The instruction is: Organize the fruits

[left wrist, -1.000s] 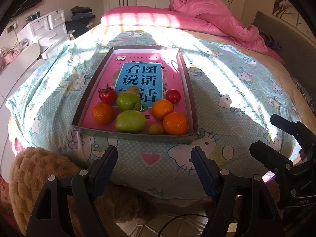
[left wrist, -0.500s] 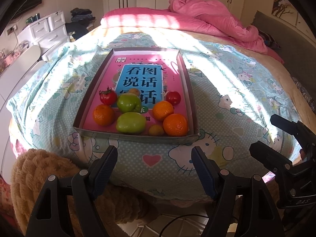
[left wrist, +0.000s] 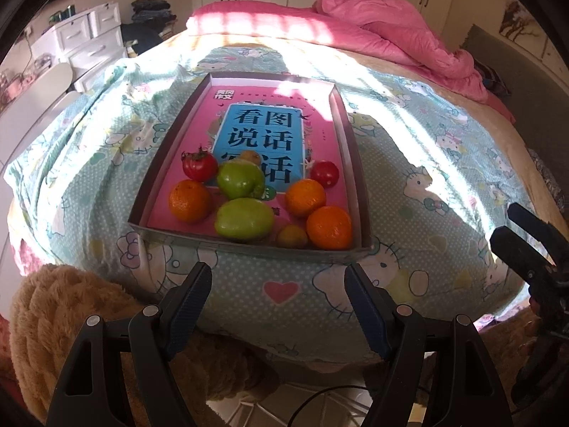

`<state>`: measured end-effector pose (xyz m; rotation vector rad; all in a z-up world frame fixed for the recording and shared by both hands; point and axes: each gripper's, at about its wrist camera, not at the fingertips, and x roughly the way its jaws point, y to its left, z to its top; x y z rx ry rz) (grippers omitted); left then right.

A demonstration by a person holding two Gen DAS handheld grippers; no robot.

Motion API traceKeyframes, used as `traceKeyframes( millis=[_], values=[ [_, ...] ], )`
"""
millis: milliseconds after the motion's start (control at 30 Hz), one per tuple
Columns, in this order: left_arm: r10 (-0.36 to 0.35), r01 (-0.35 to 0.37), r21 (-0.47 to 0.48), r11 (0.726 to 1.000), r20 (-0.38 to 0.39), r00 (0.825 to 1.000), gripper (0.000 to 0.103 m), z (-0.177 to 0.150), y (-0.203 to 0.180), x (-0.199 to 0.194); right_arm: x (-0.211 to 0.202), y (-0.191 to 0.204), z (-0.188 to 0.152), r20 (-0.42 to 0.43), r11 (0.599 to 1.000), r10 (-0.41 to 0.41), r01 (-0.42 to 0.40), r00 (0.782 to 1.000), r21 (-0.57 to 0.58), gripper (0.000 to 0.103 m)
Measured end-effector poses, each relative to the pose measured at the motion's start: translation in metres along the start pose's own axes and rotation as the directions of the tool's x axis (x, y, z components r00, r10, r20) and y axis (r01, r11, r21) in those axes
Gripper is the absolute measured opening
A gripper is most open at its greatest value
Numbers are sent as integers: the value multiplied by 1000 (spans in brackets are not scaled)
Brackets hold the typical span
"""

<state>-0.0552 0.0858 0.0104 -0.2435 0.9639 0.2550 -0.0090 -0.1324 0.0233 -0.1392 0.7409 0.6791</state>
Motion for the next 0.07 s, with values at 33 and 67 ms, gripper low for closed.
traceKeyframes(
  millis=[33, 67],
  values=[
    [1, -1, -24, 1000, 12, 1000, 78, 5, 9, 0, -1, -5, 2, 10, 1000, -11, 11, 1000, 11, 101],
    [2, -1, -43, 999, 23, 1000, 78, 12, 19, 1, -1, -12, 4, 20, 999, -24, 23, 1000, 30, 101]
  ],
)
